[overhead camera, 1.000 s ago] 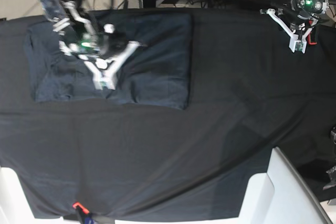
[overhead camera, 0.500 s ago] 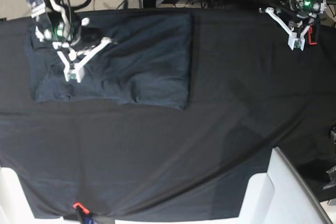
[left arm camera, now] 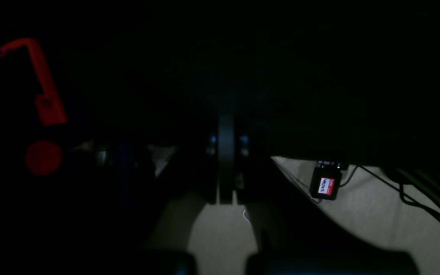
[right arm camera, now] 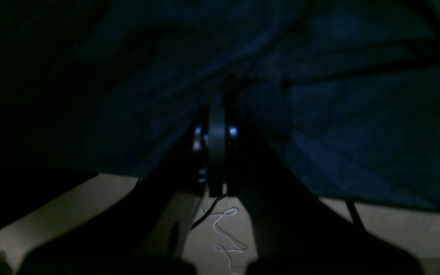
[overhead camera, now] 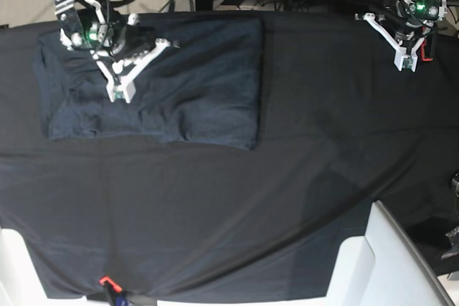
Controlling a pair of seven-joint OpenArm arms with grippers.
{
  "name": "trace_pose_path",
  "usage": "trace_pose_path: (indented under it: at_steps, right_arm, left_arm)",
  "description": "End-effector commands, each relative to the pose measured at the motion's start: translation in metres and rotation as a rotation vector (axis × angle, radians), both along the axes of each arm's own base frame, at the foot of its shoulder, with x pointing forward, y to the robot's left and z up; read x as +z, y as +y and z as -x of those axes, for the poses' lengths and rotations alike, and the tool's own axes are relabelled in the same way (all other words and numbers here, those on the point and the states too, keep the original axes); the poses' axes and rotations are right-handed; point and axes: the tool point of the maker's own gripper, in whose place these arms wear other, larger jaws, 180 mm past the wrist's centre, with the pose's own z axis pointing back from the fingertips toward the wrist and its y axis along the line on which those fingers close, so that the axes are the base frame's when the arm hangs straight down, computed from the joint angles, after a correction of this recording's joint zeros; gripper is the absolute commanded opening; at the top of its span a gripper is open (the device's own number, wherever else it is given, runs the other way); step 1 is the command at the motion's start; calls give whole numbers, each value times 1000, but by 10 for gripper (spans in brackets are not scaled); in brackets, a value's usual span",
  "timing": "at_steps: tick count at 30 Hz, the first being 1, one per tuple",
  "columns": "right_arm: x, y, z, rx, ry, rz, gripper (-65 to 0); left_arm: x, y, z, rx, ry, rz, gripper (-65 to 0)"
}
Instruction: Fold the T-shirt properly
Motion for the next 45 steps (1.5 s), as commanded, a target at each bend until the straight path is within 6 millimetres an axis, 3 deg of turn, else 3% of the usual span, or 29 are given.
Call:
trace_pose_path:
  at_steps: [1, 4, 10, 13, 19, 21, 25, 32, 35, 42, 45]
  right_arm:
    - [2, 2, 5, 6, 3, -12, -650]
    - [-4, 0, 20, 6, 37, -6, -650]
    - [-8, -3, 29, 7, 58, 2, -650]
    - [-8, -15, 35, -72, 82, 16, -650]
    - [29, -8, 14, -81, -9, -22, -650]
    - [34, -5, -4, -73, -32, -28, -650]
    - [13, -5, -13, -96, 15, -16, -650]
    - [-25, -23, 13, -127, 119, 39, -650]
    - [-30, -24, 26, -131, 134, 45, -650]
    - [-30, -26, 31, -133, 144, 51, -650]
    - [-29, -40, 36, -182, 171, 59, -650]
  left_arm:
    - [6, 5, -3, -8, -16, -18, -650]
    - [6, 5, -3, -8, -16, -18, -650]
    - [7, 8, -4, -12, -16, -24, -650]
    - [7, 8, -4, -12, -16, -24, -650]
    - [7, 8, -4, -12, -16, -24, -650]
    - [7, 8, -4, -12, -16, -24, -650]
    - [7, 8, -4, -11, -16, -23, -650]
    - [6, 8, -3, -11, -15, -23, -650]
    - [6, 8, -3, -11, -15, -23, -650]
    - [7, 8, -4, -11, -16, -23, -650]
    - [7, 8, -4, -11, -16, -23, -650]
